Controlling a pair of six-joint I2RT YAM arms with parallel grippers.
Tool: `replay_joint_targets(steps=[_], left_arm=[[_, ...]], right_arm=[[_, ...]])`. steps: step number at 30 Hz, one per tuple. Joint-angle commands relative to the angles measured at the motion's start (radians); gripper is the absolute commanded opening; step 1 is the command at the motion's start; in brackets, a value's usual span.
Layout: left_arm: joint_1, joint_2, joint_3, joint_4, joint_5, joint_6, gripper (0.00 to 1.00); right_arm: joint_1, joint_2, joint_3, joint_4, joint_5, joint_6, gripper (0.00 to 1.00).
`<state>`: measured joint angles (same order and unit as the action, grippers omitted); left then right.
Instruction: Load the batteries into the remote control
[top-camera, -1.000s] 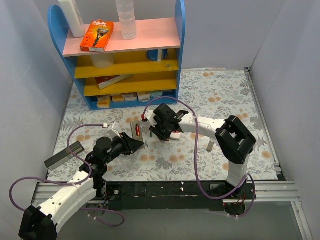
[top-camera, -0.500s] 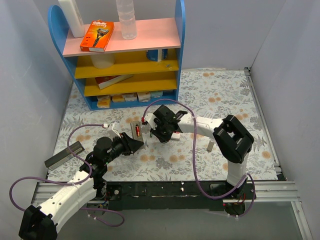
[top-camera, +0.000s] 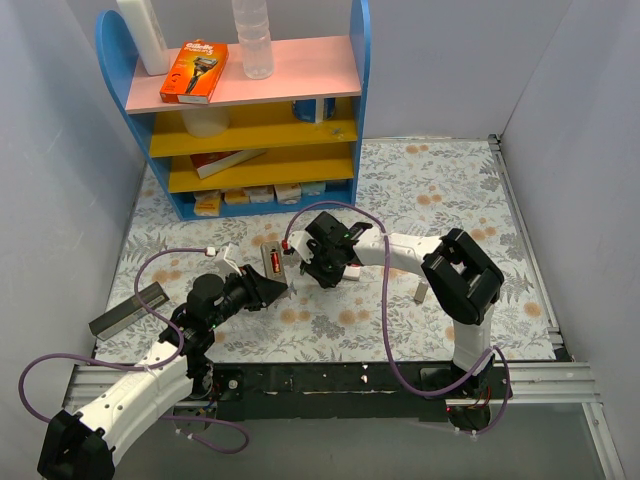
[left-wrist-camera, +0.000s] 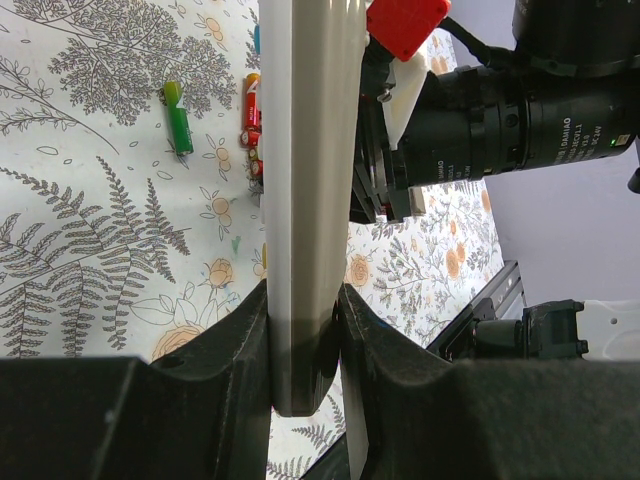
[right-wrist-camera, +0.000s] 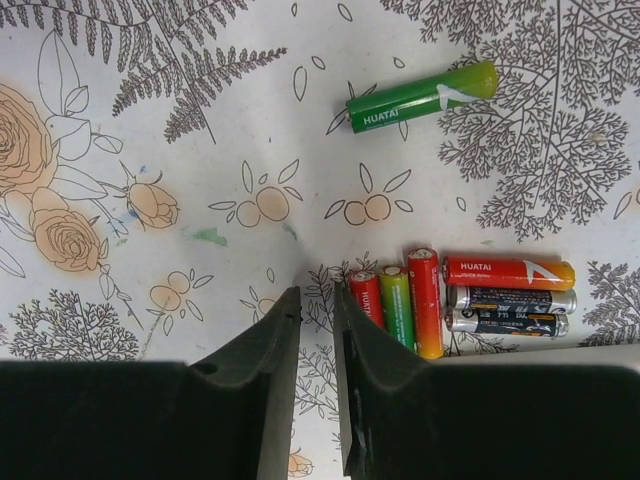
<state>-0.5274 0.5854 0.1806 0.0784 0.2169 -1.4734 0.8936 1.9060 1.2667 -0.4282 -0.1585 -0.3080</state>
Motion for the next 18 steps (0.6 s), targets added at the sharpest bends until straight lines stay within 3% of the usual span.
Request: replay_joint_targets(steps=[1,7,18], left_arm=[[-0.003,-0.012,0.031,0.015,-0.011,0.008,0.00],[-0.002,-0.019,0.031,0.009,-0.021,0.007,0.00],[-0.002,-0.030,0.034,-0.002,-0.024,0.007,0.00]], right_arm=[[0.007,-0.034,0.028,-0.029,-0.009,-0.017,0.29],[0.008,-0.093,0.053,-0.017,0.028,-0.008,0.38],[0.008,-0.038,0.063,-0.029,0.042,-0.017,0.36]])
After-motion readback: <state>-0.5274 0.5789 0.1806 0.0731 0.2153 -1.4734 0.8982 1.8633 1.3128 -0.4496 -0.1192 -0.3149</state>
